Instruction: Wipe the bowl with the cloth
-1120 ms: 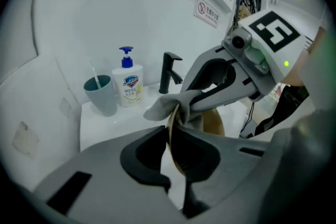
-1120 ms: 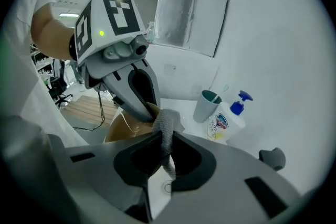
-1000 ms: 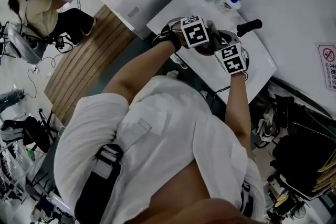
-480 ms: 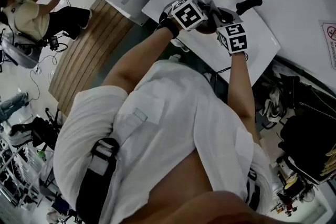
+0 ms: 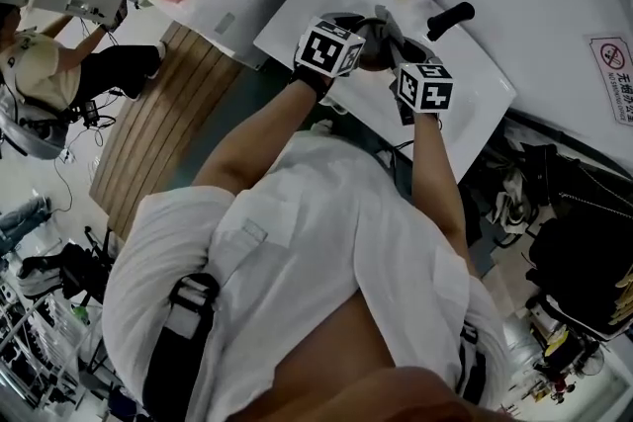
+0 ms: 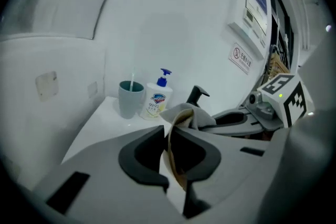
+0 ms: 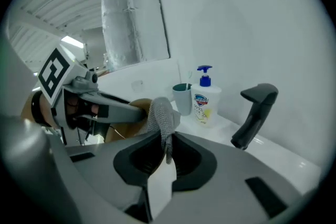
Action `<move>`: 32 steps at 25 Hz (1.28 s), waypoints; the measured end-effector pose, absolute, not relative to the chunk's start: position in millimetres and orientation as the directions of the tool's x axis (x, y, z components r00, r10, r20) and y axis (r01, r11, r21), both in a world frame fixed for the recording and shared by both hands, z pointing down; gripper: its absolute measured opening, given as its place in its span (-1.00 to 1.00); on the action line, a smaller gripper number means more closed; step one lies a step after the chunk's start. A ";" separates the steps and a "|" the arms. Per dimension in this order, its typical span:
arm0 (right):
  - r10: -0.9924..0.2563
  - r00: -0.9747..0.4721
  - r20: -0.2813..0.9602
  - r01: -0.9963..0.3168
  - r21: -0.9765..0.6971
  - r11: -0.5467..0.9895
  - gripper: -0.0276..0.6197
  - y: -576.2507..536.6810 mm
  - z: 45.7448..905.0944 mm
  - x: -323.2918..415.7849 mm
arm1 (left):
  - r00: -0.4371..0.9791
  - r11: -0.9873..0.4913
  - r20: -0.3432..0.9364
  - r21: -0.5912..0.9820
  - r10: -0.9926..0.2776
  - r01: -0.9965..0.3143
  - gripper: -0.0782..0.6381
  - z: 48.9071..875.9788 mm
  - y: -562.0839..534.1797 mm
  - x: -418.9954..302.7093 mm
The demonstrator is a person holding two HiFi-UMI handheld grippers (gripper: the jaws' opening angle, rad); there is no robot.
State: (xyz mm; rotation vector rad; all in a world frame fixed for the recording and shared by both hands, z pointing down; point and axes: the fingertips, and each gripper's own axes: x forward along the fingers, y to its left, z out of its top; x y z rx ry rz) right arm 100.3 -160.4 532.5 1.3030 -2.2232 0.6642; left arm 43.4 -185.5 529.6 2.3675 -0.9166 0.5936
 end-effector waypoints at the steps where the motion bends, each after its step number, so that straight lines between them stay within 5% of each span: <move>1: -0.658 -0.434 0.616 -0.891 -0.186 0.414 -0.73 -160.0 533.0 101.0 | 0.674 -0.612 0.559 0.334 -0.484 -0.717 -0.67 530.9 -185.1 42.7; 6: -0.642 -0.395 0.658 -0.856 -0.010 0.517 -0.71 -161.1 537.1 104.8 | 0.681 -0.637 0.603 0.342 -0.415 -0.691 -0.68 542.8 -176.9 47.7; 12: -0.611 -0.310 0.729 -0.675 0.283 0.681 -0.45 -160.6 536.2 101.7 | 0.666 -0.721 0.657 0.265 -0.352 -0.641 -0.72 537.3 -176.8 50.0; 20: -0.567 -0.275 0.777 -0.558 0.351 0.752 -0.41 -160.8 537.7 96.2 | 0.671 -0.811 0.702 0.238 -0.237 -0.535 -0.73 539.4 -167.8 61.1; 28: -0.364 -0.328 0.872 -0.288 0.275 0.918 -0.56 -134.3 554.5 74.3 | 0.629 -0.971 0.777 0.120 -0.036 -0.204 -0.73 543.3 -139.0 78.2; 32: -0.409 -0.353 0.842 -0.386 0.267 0.883 -0.65 -143.1 550.9 72.7 | 0.638 -0.965 0.767 0.111 -0.068 -0.237 -0.73 539.7 -148.1 74.2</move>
